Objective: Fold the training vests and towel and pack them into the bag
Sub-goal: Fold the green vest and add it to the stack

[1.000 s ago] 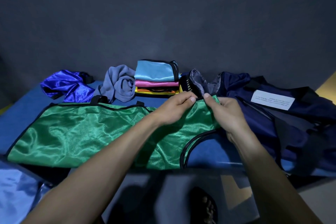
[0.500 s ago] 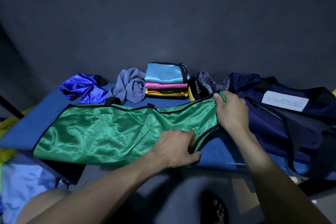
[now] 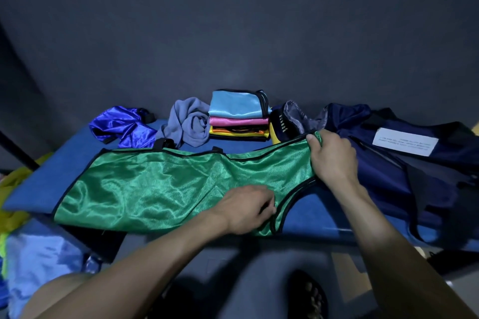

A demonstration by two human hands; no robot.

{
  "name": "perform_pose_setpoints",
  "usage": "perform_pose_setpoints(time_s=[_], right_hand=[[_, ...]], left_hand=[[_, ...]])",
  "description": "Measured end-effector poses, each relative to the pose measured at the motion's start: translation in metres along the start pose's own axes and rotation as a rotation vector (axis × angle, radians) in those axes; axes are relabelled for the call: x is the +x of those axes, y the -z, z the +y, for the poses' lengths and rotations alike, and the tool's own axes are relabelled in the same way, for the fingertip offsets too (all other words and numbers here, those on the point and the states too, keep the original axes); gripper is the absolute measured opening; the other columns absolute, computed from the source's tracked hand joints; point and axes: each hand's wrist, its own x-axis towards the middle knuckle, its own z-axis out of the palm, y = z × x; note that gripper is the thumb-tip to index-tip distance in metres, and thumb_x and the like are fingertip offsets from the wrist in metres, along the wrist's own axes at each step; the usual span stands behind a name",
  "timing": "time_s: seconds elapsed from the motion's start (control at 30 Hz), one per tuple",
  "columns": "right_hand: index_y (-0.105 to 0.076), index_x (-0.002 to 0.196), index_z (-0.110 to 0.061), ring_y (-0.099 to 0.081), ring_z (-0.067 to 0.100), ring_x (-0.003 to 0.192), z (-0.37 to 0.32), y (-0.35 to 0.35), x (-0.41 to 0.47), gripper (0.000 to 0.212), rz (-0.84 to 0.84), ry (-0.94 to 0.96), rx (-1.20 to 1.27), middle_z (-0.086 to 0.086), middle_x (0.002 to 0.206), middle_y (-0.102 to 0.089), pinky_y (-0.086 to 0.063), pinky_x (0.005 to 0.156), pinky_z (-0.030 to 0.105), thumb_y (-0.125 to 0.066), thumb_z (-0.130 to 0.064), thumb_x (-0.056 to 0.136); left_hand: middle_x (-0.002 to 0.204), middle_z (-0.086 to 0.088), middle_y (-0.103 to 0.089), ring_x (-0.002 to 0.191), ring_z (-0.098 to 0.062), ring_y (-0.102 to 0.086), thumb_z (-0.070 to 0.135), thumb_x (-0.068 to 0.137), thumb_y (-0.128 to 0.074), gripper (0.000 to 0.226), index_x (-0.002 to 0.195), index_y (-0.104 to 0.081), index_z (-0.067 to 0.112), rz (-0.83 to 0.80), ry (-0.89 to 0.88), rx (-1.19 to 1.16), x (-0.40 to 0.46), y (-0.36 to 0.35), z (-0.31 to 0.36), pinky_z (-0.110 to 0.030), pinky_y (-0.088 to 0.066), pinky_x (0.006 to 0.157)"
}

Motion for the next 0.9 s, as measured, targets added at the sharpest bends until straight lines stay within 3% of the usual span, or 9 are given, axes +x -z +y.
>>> perform_pose_setpoints(time_s=[0.13, 0.33, 0.5, 0.6, 0.73, 0.9], right_hand=[[-0.059, 0.102, -0.010, -0.059, 0.048, 0.099, -0.002, 0.001, -0.001, 0.033, -0.006, -0.002, 0.010, 0.024, 0.102, -0.066, -0.035, 0.070, 0.042, -0.046, -0.040, 0.107], [-0.056, 0.095, -0.014, -0.059, 0.047, 0.098, -0.003, 0.001, 0.000, 0.031, -0.016, -0.001, 0.030, 0.023, 0.100, -0.066, -0.035, 0.070, 0.042, -0.046, -0.040, 0.107], [-0.060, 0.100, -0.010, -0.059, 0.047, 0.099, -0.004, 0.003, -0.001, 0.034, -0.017, -0.002, 0.026, 0.024, 0.101, -0.066, -0.034, 0.070, 0.041, -0.047, -0.040, 0.107], [-0.061, 0.101, -0.008, -0.059, 0.048, 0.100, -0.005, 0.004, -0.002, 0.035, -0.011, -0.005, 0.018, 0.026, 0.102, -0.066, -0.033, 0.070, 0.041, -0.047, -0.040, 0.107], [-0.059, 0.106, -0.007, -0.059, 0.049, 0.097, -0.005, 0.005, -0.003, 0.035, -0.002, 0.023, -0.002, 0.026, 0.101, -0.066, -0.035, 0.069, 0.041, -0.044, -0.039, 0.108], [-0.057, 0.104, -0.008, -0.059, 0.049, 0.098, -0.004, 0.007, -0.002, 0.036, -0.016, 0.047, -0.051, 0.026, 0.102, -0.065, -0.036, 0.069, 0.042, -0.042, -0.040, 0.108]], left_hand=[[0.092, 0.009, -0.056, 0.088, -0.018, -0.054, 0.057, 0.096, -0.052, 0.031, 0.089, -0.052, 0.027, 0.049, 0.020, 0.046, 0.000, -0.001, 0.007, -0.034, -0.043, 0.072], [0.090, 0.003, -0.058, 0.084, -0.024, -0.058, 0.047, 0.082, -0.057, 0.024, 0.084, -0.054, 0.023, 0.083, 0.027, 0.150, 0.003, -0.003, 0.015, -0.035, -0.048, 0.070], [0.095, -0.003, -0.060, 0.086, -0.031, -0.061, 0.044, 0.087, -0.049, 0.023, 0.083, -0.046, 0.021, 0.134, 0.038, 0.241, 0.005, -0.007, 0.021, -0.035, -0.035, 0.064], [0.088, -0.002, -0.062, 0.081, -0.029, -0.059, 0.042, 0.089, -0.045, 0.024, 0.080, -0.047, 0.020, 0.166, 0.017, 0.179, 0.008, -0.008, 0.021, -0.035, -0.033, 0.063], [0.076, 0.007, -0.053, 0.078, -0.018, -0.049, 0.045, 0.084, -0.043, 0.029, 0.075, -0.052, 0.020, 0.104, -0.017, 0.007, 0.009, -0.008, 0.011, -0.034, -0.028, 0.073], [0.086, 0.009, -0.054, 0.091, -0.017, -0.049, 0.058, 0.097, -0.045, 0.035, 0.081, -0.056, 0.028, 0.065, -0.030, 0.017, 0.007, -0.010, 0.008, -0.038, -0.033, 0.085]])
